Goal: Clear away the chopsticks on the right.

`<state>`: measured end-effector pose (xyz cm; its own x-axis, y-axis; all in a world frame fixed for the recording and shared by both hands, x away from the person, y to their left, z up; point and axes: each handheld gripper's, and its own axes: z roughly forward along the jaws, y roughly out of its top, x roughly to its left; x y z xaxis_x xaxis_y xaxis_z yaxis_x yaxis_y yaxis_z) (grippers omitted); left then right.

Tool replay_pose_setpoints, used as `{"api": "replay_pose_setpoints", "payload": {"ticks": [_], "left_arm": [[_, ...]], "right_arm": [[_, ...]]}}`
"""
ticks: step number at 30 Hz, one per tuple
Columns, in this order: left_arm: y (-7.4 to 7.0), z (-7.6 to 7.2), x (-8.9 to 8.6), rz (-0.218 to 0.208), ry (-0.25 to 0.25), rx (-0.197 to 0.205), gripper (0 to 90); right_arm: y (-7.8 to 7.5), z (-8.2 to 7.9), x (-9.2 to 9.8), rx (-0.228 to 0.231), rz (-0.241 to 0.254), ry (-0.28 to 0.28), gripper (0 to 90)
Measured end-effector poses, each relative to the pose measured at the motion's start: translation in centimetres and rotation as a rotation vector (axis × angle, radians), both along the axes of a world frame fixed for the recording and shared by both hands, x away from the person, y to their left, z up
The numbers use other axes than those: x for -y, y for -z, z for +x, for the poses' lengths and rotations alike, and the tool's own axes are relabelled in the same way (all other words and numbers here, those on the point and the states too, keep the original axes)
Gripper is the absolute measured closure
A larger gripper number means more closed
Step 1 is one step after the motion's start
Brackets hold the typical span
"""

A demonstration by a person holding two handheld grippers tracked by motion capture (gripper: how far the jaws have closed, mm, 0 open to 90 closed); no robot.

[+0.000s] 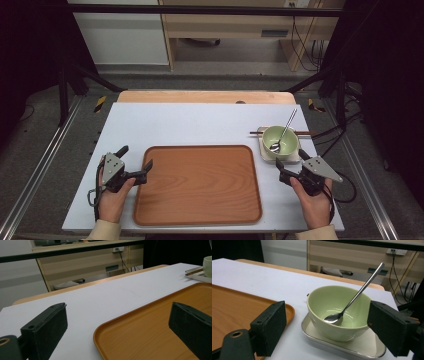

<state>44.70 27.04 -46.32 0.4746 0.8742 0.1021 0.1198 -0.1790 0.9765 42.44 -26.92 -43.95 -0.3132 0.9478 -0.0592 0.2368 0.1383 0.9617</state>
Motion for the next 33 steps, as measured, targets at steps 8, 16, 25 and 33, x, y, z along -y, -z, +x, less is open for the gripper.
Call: {"api": "replay_pose_setpoints", "payload": {"ticks": [8,16,25,33], "left_arm": [[-0.1,-0.3,-0.5,-0.009,-0.029,0.010,1.9],[0.0,0.0,-0.4,0.001,-0.039,0.013,2.3],[0.0,-0.3,-0.9,-0.001,-0.058,0.013,2.4],[-0.1,-0.1,-1.3,-0.024,-0.060,0.009,2.5]], "right_arm": [[0.0,-0.2,0.0,-0.010,-0.023,0.012,26.9],[0.2,-0.5,0.6,-0.046,-0.043,0.018,40.9],[-0.4,-0.7,1.7,-0.068,-0.036,0.045,62.0],[-2.0,-0.5,3.2,-0.090,-0.124,0.052,77.7]]}}
